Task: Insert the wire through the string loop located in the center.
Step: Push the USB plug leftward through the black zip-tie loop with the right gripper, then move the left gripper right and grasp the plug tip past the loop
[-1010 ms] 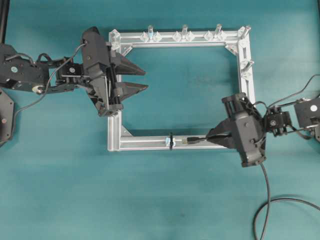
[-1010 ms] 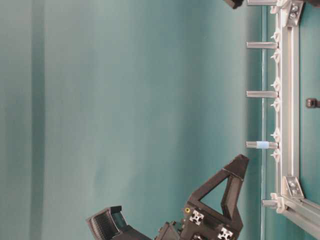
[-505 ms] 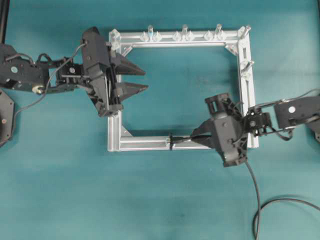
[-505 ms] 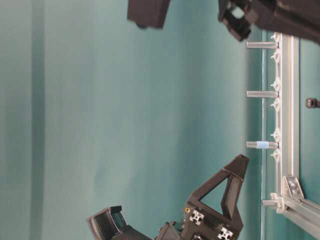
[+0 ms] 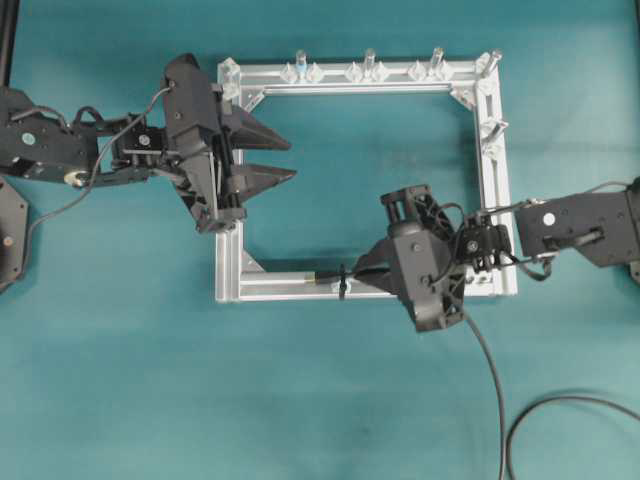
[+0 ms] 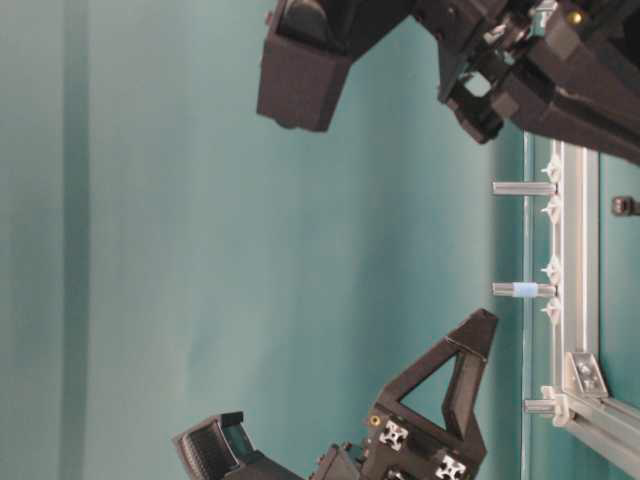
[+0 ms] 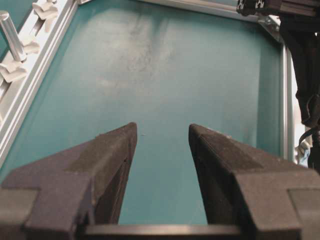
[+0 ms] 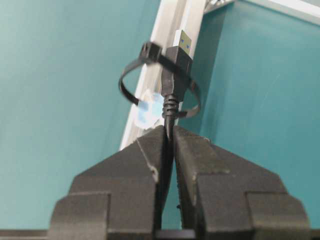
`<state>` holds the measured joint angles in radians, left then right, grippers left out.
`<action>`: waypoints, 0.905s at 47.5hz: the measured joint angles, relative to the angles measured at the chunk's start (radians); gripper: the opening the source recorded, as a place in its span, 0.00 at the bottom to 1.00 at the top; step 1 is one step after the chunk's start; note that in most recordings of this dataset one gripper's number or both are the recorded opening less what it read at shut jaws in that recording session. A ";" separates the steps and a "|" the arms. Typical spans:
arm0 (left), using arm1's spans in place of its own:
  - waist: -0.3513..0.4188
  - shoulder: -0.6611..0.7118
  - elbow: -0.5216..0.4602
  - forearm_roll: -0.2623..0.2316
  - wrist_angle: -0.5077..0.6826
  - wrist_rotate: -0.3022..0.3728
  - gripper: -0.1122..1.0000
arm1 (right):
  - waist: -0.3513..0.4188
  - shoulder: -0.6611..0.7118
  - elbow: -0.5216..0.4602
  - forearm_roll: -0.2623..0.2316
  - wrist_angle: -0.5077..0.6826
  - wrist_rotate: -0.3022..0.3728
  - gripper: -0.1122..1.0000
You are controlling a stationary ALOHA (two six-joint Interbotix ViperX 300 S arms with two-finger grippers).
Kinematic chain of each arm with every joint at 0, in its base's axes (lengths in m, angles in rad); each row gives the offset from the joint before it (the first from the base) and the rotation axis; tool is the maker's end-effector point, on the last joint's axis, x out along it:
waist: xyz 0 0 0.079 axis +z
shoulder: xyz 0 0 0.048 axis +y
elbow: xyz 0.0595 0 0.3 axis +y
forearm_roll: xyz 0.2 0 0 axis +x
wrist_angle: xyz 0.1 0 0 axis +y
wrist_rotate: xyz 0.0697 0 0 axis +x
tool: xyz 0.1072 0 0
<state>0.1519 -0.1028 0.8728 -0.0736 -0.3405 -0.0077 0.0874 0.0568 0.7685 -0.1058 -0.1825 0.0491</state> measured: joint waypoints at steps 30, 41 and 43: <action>0.000 -0.002 0.000 0.000 0.034 0.000 0.54 | 0.000 0.011 -0.011 0.000 0.000 0.000 0.16; -0.014 -0.002 -0.002 0.000 0.034 0.000 0.54 | -0.002 0.011 -0.012 0.000 0.000 0.000 0.16; -0.020 0.000 -0.002 0.000 0.034 0.002 0.54 | -0.002 0.011 -0.012 0.000 0.000 0.000 0.16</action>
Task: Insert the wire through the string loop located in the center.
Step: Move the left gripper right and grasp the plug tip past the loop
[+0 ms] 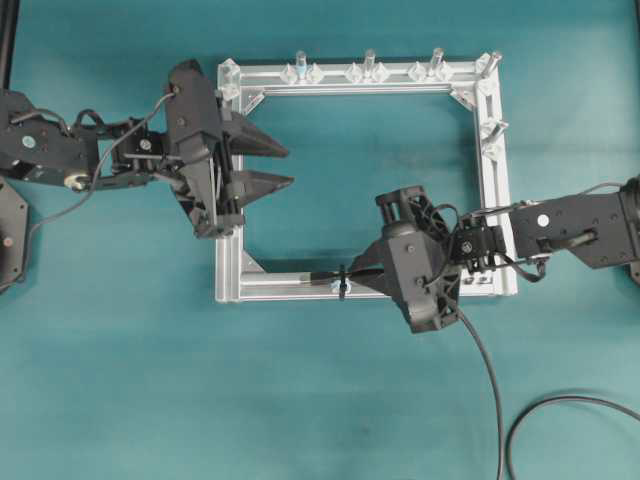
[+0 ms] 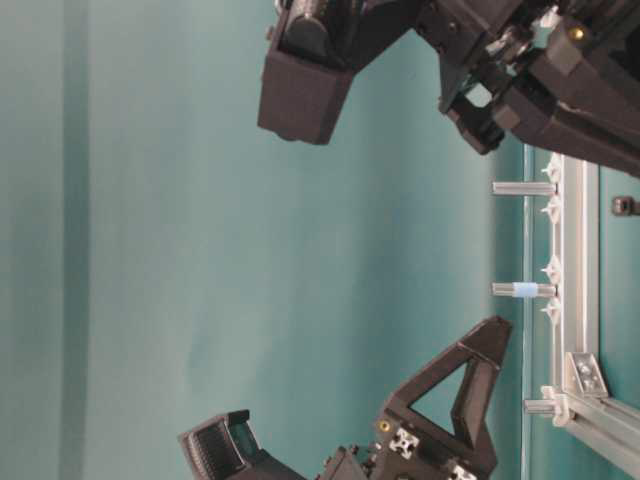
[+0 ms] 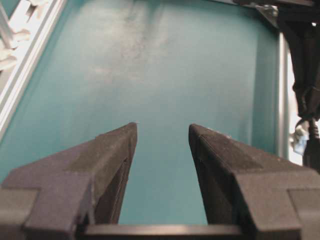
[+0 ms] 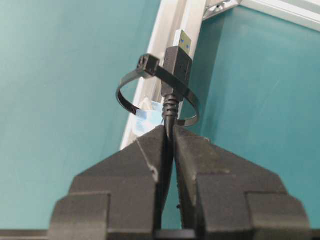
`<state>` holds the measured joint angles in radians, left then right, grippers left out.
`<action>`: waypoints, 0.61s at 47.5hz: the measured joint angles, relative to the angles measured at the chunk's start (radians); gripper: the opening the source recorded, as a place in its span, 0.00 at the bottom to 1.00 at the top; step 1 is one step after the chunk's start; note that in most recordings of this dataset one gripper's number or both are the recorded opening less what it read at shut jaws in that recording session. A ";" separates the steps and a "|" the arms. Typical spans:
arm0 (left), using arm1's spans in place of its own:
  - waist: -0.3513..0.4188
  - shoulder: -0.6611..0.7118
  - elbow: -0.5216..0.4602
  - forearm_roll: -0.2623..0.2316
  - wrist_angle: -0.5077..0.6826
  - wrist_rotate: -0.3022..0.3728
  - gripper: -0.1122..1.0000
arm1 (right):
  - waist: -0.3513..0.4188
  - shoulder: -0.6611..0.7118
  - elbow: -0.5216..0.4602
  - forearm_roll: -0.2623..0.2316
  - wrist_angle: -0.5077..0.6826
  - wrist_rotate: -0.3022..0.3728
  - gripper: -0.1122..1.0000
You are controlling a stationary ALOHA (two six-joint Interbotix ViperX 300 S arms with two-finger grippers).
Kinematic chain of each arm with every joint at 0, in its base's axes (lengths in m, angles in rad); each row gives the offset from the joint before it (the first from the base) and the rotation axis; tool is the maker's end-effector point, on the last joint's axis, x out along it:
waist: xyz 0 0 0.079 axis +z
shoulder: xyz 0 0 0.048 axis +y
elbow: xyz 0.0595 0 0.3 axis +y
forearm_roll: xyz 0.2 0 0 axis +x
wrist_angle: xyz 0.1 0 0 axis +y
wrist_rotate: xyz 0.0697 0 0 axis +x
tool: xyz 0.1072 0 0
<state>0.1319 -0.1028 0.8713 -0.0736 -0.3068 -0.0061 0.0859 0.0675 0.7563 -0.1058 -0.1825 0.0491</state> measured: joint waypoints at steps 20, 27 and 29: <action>-0.110 -0.002 -0.002 0.000 0.005 -0.002 0.54 | 0.000 0.000 0.000 0.000 -0.006 0.000 0.16; -0.137 0.000 -0.002 0.000 0.025 -0.002 0.54 | 0.002 0.000 0.000 0.000 -0.008 0.000 0.16; -0.143 0.000 -0.002 0.000 0.029 -0.002 0.54 | 0.000 0.000 0.000 0.000 -0.006 0.000 0.16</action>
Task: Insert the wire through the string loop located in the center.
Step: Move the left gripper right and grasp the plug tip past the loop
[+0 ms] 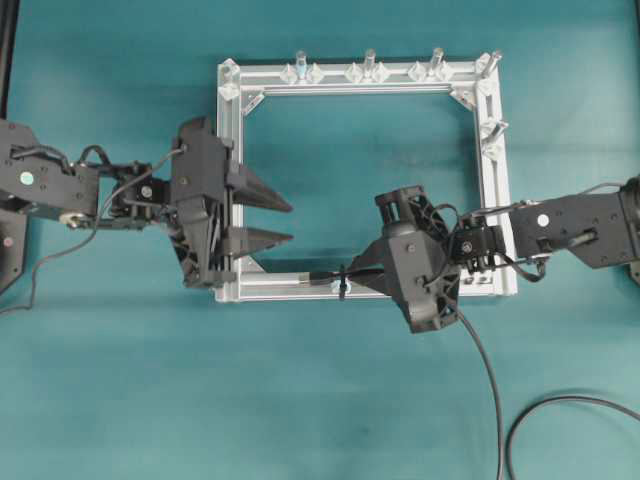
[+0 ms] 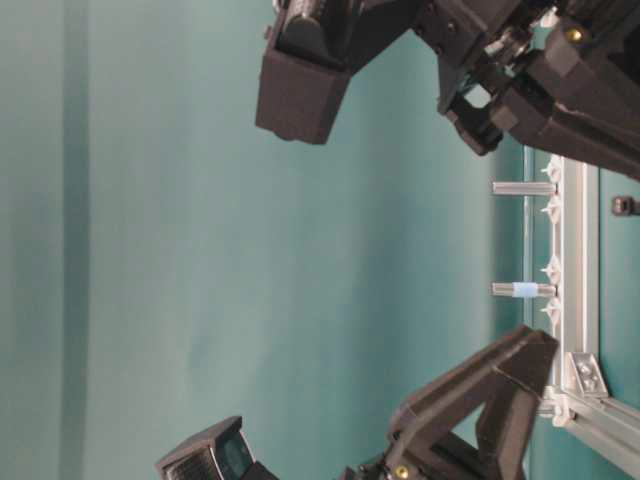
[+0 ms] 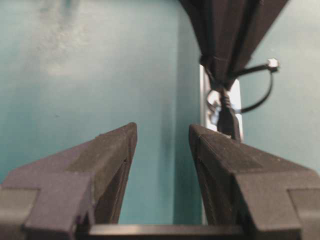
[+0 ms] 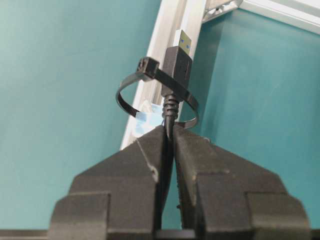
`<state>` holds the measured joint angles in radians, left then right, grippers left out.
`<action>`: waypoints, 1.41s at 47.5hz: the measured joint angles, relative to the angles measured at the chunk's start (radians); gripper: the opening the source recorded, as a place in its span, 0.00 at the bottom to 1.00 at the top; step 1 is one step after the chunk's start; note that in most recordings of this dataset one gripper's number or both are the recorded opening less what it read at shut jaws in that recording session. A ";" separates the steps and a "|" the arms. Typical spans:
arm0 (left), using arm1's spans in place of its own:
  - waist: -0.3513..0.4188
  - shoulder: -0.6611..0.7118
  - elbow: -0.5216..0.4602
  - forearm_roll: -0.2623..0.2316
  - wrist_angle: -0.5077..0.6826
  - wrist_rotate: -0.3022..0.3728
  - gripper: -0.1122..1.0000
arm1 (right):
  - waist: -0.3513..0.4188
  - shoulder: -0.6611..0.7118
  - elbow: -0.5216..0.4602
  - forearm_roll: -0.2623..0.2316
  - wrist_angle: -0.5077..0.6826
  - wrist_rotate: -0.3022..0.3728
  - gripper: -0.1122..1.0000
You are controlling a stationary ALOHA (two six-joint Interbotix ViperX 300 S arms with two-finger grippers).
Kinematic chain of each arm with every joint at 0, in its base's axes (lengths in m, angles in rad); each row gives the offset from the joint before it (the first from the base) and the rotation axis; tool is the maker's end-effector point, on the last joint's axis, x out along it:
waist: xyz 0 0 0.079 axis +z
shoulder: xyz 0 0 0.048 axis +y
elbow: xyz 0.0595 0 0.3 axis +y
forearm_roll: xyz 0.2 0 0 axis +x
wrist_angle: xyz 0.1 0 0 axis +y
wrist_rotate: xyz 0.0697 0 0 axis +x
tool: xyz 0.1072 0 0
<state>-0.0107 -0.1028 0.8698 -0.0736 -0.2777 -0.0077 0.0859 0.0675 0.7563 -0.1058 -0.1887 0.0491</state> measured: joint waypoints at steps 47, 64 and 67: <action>-0.100 0.049 -0.060 0.000 0.009 0.000 0.54 | 0.000 0.002 0.000 -0.002 -0.015 0.000 0.16; -0.100 0.169 -0.127 0.000 0.021 -0.017 0.77 | 0.000 0.000 0.000 -0.002 -0.015 0.000 0.16; -0.101 0.186 -0.137 0.000 0.038 -0.021 0.84 | 0.000 0.002 0.000 -0.002 -0.015 0.000 0.16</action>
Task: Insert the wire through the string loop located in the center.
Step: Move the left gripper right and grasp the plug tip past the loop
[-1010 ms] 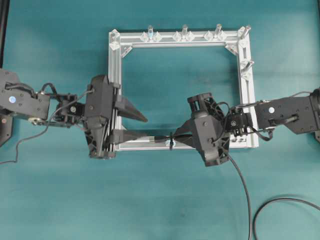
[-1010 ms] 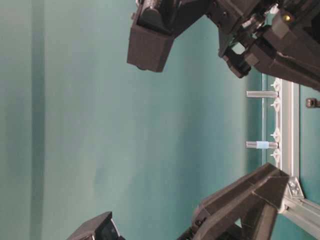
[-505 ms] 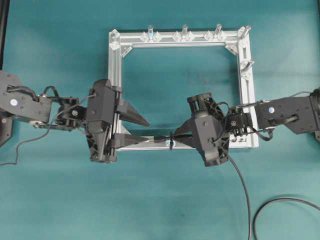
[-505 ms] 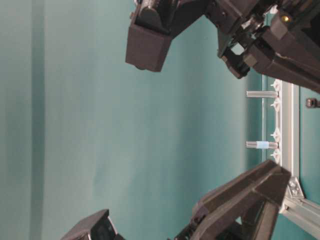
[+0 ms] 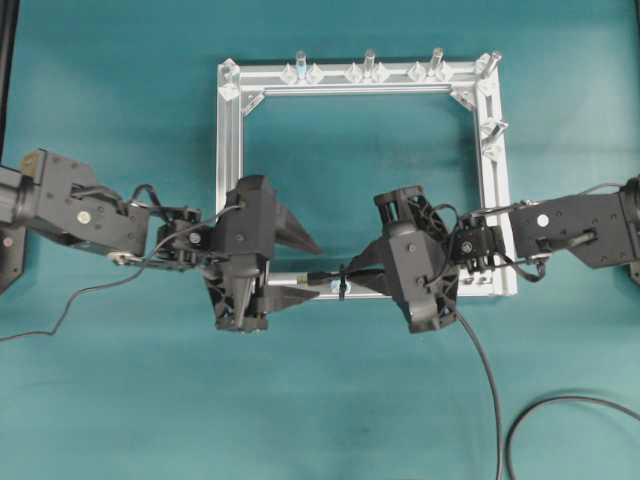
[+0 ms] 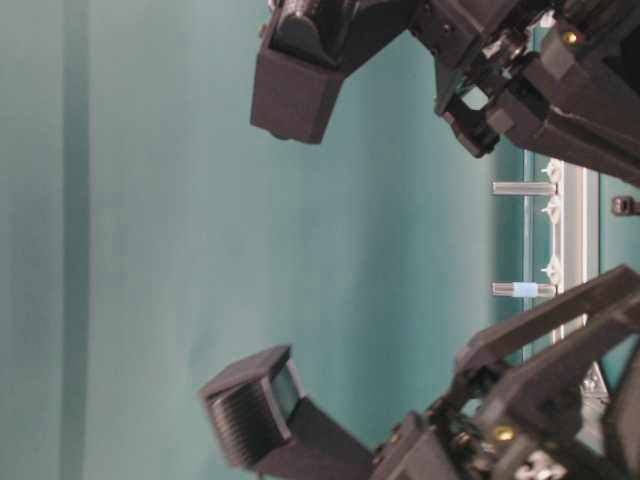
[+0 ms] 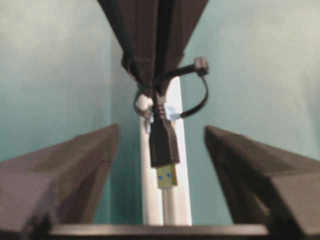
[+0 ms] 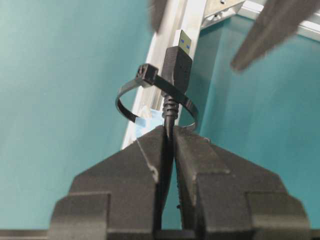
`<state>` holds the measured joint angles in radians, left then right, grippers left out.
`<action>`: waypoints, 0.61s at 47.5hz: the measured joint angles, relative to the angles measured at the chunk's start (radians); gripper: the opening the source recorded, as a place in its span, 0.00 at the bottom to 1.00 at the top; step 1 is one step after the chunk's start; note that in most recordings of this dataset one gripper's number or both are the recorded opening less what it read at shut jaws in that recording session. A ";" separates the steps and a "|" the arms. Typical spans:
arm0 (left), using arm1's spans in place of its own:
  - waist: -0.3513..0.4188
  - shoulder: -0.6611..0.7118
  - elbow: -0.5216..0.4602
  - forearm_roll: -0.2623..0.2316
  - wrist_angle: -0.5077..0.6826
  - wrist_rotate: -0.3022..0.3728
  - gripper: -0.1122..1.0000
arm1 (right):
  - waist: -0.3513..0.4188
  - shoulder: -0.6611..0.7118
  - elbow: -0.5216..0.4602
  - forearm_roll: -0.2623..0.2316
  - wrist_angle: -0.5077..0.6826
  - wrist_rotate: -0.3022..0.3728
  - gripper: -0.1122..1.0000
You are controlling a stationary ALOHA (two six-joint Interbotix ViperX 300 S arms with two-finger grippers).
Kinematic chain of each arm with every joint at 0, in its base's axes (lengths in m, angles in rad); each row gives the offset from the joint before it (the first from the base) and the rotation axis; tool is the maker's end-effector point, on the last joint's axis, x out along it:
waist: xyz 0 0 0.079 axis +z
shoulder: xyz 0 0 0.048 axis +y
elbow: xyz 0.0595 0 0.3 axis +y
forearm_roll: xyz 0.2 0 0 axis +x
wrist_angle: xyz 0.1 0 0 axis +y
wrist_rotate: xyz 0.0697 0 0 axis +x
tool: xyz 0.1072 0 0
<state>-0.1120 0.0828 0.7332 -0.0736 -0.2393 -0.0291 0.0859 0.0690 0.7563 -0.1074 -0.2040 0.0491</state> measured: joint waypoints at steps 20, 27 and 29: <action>0.000 0.020 -0.008 0.000 0.034 -0.002 0.87 | 0.000 -0.002 0.000 0.000 -0.008 0.000 0.16; 0.000 0.020 -0.008 0.000 0.034 -0.002 0.87 | 0.000 -0.002 0.003 0.000 -0.009 0.000 0.16; 0.002 0.021 -0.011 0.000 0.034 -0.002 0.87 | 0.000 0.000 0.003 0.000 -0.011 0.000 0.16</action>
<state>-0.1104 0.1043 0.7225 -0.0736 -0.2056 -0.0307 0.0859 0.0690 0.7593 -0.1074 -0.2148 0.0491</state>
